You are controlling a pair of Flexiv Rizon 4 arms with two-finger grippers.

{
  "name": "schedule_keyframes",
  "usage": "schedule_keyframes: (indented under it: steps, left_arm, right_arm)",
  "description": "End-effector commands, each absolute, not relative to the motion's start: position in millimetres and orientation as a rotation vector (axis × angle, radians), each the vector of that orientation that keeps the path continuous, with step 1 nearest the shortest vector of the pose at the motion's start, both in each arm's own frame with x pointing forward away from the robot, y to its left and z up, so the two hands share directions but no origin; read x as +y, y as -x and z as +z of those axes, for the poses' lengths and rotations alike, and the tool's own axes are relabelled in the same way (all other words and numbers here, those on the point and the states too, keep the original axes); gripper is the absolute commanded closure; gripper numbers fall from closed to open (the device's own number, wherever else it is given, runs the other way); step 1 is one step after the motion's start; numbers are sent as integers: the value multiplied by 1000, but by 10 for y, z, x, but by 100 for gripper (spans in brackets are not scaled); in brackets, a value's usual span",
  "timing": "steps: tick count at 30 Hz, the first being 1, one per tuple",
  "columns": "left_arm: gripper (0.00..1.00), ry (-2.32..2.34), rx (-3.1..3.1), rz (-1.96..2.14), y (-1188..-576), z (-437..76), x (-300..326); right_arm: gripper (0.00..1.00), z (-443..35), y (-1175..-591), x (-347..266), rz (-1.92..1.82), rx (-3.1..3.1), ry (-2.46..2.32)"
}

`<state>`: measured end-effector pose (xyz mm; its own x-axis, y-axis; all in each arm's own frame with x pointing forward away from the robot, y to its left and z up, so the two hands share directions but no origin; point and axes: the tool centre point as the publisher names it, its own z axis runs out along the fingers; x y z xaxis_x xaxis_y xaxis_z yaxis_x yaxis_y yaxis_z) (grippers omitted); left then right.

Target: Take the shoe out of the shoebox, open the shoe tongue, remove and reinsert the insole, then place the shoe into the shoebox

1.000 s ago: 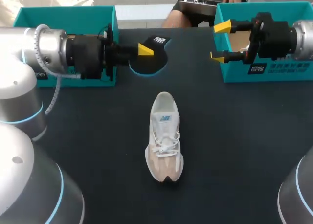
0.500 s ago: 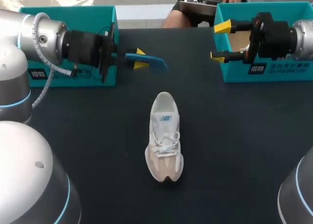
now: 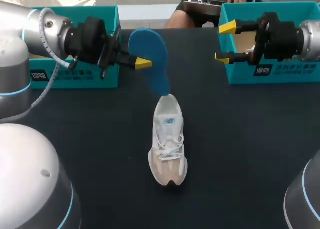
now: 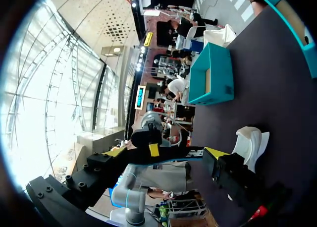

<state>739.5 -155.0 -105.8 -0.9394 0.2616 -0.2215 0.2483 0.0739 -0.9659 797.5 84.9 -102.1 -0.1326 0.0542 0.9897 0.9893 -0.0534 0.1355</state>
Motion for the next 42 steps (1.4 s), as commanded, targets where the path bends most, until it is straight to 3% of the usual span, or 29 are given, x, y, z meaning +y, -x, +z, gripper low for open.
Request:
schedule_keyframes:
  steps: [1, 15, 42]
  left_arm:
    - [100, -104, -2206, 1658, -7474, -1058, -1563]
    - [100, -520, -1853, 1365, -7386, -969, -1522]
    - [100, -572, -1667, 1314, -7366, -1012, -1506]
  right_arm:
    - [0, -1024, -7972, 858, -1328, -1319, 1224]
    - [0, -1024, -7972, 858, -1328, -1319, 1224]
    - [0, -1024, -7972, 858, -1328, -1319, 1224]
